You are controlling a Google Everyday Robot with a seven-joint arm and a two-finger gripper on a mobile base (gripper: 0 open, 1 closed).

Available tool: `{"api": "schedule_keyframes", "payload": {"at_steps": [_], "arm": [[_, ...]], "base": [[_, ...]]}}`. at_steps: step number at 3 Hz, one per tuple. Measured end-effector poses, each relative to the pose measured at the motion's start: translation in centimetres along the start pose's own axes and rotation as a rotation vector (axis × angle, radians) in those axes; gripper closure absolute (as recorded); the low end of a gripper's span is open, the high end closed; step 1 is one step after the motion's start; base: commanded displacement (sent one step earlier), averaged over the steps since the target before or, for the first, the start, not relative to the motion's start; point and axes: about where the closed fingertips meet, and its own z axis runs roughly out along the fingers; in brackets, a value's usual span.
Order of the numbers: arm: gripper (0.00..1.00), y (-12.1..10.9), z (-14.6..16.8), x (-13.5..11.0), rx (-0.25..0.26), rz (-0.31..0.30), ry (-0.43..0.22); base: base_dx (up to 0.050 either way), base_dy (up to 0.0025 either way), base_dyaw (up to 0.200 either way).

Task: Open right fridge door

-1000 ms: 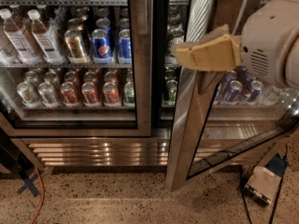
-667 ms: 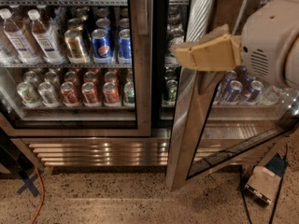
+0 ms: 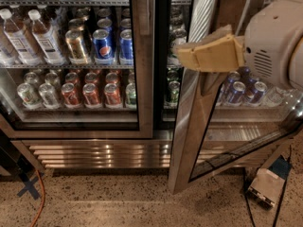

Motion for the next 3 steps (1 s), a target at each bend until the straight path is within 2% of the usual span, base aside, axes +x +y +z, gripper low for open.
{"api": "schedule_keyframes", "payload": {"at_steps": [2, 3], "arm": [[0.0, 0.0, 0.0, 0.0, 0.0, 0.0, 0.0], [0.0, -0.5, -1.6, 0.0, -0.039, 0.025, -0.001]], "base": [[0.0, 0.0, 0.0], [0.0, 0.0, 0.0]]}}
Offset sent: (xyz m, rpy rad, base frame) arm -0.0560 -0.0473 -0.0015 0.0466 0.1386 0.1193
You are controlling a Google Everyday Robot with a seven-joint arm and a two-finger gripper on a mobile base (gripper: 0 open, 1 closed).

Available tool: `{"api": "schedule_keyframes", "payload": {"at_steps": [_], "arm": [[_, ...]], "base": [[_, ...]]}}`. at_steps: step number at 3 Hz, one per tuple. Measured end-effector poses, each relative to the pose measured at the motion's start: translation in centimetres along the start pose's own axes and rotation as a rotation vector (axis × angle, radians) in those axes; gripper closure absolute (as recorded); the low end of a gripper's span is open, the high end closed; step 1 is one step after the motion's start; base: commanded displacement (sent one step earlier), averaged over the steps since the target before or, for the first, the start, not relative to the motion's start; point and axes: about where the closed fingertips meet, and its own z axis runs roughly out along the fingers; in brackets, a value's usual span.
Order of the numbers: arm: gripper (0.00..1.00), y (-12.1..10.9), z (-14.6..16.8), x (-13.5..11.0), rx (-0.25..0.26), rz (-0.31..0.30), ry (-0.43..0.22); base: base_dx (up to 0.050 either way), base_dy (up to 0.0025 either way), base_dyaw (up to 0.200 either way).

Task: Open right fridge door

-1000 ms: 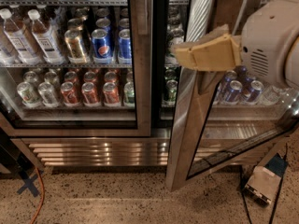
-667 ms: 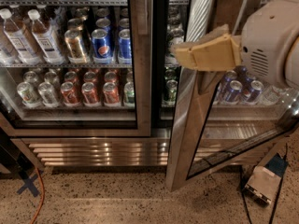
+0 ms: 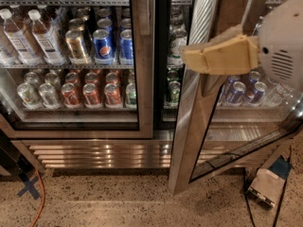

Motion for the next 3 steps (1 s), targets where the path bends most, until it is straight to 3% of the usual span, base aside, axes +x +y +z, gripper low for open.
{"api": "schedule_keyframes", "payload": {"at_steps": [1, 2, 3], "arm": [[0.0, -1.5, -3.6, 3.2, -0.066, 0.076, -0.001], [0.0, 1.0, -4.1, 1.1, -0.14, 0.044, -0.024], [0.0, 1.0, -4.1, 1.2, -0.14, 0.044, -0.024]], "base": [[0.0, 0.0, 0.0], [0.0, 0.0, 0.0], [0.0, 0.0, 0.0]]}}
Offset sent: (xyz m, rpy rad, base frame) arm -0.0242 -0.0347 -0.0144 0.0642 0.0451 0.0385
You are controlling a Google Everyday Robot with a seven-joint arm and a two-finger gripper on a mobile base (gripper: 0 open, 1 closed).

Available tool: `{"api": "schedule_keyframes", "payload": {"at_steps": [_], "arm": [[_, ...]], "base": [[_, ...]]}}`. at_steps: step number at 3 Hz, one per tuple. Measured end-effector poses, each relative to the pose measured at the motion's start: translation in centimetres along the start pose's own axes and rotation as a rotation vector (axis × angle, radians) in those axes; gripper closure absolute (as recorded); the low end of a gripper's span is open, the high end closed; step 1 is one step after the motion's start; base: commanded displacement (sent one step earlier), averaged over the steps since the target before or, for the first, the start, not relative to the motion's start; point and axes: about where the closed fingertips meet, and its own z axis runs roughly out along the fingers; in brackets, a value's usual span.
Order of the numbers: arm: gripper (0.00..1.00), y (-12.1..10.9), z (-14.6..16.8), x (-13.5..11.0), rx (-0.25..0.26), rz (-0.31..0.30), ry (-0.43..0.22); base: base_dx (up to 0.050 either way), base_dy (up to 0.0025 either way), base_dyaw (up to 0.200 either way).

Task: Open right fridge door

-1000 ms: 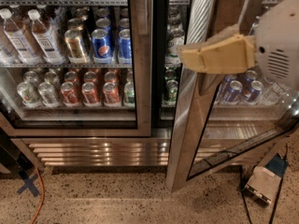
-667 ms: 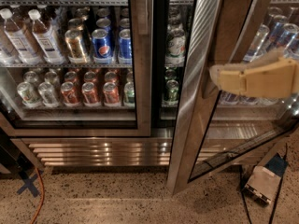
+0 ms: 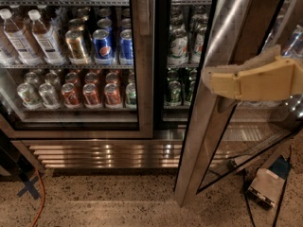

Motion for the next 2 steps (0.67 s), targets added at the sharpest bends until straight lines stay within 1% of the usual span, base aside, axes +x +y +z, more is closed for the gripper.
{"api": "schedule_keyframes", "payload": {"at_steps": [1, 2], "arm": [[0.0, 0.9, 0.0, 1.6, -0.097, 0.046, 0.016], [0.0, 2.1, -2.2, 5.2, -0.187, 0.148, 0.101]], "base": [[0.0, 0.0, 0.0], [0.0, 0.0, 0.0]]}}
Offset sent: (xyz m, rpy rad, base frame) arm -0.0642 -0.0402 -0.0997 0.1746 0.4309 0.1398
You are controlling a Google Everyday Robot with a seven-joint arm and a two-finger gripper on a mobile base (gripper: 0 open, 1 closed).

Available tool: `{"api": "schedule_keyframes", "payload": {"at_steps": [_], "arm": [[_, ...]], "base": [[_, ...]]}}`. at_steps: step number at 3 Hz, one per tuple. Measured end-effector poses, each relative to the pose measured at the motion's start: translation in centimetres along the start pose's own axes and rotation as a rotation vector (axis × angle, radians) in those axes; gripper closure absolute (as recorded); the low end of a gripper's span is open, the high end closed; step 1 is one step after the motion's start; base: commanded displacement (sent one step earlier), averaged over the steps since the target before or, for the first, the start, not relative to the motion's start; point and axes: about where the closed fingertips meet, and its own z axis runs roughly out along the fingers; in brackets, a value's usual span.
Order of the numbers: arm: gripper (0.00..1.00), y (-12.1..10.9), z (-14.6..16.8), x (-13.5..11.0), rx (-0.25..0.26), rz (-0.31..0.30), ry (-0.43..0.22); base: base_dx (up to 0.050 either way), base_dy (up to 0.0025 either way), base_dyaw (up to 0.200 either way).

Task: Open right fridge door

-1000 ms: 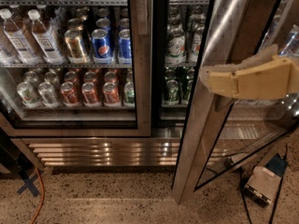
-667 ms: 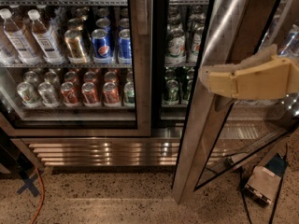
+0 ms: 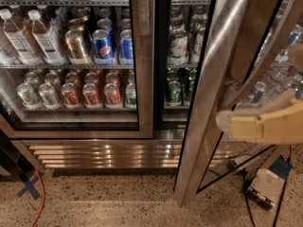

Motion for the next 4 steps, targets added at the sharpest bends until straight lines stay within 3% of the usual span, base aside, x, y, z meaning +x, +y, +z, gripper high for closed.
{"api": "schedule_keyframes", "payload": {"at_steps": [1, 2, 3, 4], "arm": [[0.0, 1.1, -1.0, 3.0, -0.096, 0.088, 0.066], [0.0, 2.0, -2.0, 4.6, -0.173, 0.123, 0.122], [0.0, 2.7, -3.4, 4.6, -0.285, 0.153, 0.106], [0.18, 3.5, -3.6, 4.7, -0.315, 0.151, 0.113]], "base": [[0.0, 0.0, 0.0], [0.0, 0.0, 0.0], [0.0, 0.0, 0.0], [0.0, 0.0, 0.0]]}}
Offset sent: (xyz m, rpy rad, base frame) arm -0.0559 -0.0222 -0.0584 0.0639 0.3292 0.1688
